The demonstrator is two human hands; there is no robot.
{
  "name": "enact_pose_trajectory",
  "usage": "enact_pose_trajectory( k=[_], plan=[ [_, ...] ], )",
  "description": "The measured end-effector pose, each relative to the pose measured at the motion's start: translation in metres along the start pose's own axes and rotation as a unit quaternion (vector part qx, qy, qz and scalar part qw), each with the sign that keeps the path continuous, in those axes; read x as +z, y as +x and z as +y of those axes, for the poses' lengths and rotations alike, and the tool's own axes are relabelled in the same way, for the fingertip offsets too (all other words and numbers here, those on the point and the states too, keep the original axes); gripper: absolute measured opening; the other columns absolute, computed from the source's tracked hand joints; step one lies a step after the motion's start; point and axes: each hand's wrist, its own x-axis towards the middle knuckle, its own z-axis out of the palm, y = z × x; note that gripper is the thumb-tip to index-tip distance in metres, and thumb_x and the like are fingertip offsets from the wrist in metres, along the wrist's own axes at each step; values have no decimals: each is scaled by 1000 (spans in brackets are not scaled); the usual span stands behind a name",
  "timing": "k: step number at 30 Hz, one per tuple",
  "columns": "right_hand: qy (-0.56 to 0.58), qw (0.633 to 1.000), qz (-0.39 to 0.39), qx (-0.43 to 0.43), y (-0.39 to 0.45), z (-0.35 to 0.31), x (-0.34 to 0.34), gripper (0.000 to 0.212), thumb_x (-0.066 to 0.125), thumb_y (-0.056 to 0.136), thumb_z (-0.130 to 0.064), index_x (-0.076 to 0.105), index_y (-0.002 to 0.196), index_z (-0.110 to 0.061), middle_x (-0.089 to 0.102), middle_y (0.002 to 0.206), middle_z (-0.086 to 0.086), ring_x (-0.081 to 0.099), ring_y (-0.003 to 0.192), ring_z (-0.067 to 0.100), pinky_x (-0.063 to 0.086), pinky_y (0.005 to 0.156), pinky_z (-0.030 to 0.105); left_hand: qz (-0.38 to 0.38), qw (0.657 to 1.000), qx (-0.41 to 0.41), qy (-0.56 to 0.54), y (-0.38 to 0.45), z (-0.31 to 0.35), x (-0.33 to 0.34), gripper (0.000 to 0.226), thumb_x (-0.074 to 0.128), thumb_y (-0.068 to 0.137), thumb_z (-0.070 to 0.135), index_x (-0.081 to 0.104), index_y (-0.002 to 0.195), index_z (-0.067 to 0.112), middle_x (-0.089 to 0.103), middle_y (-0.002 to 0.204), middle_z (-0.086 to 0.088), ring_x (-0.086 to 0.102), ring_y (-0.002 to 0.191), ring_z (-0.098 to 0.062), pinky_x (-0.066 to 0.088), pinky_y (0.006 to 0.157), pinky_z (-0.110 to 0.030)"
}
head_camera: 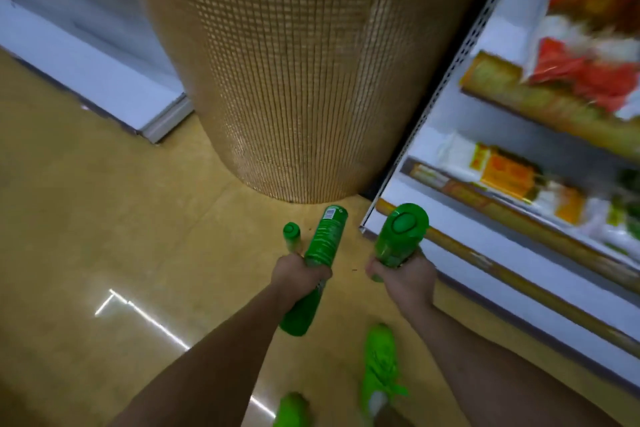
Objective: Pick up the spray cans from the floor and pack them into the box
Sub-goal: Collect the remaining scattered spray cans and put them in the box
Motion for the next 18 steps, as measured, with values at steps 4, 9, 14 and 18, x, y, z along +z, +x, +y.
enact_pose_trajectory(
  k=[4,9,14,18],
  plan=[
    [34,999,17,-4,-53,-48,-79,53,91,58,-31,67,103,-17,66,76,-13,59,67,5,56,62,31,-36,996,37,75,-90,51,-35,56,79,72,46,62,107,6,65,100,-10,66,90,-25,59,80,-38],
    [77,995,62,-26,-104,-70,-169,65,91,59,-36,61,114,-22,68,90,-9,66,86,18,56,66,32,-116,985,65,112,-177,121,-40,55,81,75,33,48,109,5,60,96,-12,64,88,-29,58,78,-40],
    [105,987,122,-22,-131,-49,-262,61,89,65,-33,61,118,-21,72,101,-3,68,94,20,55,75,31,-178,964,102,169,-239,184,5,53,82,71,27,61,112,2,70,103,-18,70,88,-31,60,83,-42],
    [120,978,171,-4,-146,-10,-340,60,89,64,-34,59,113,-23,69,94,-6,67,89,19,54,71,33,-222,950,139,169,-294,228,68,32,78,79,23,64,100,3,71,86,-16,69,73,-29,58,70,-35]
  ],
)
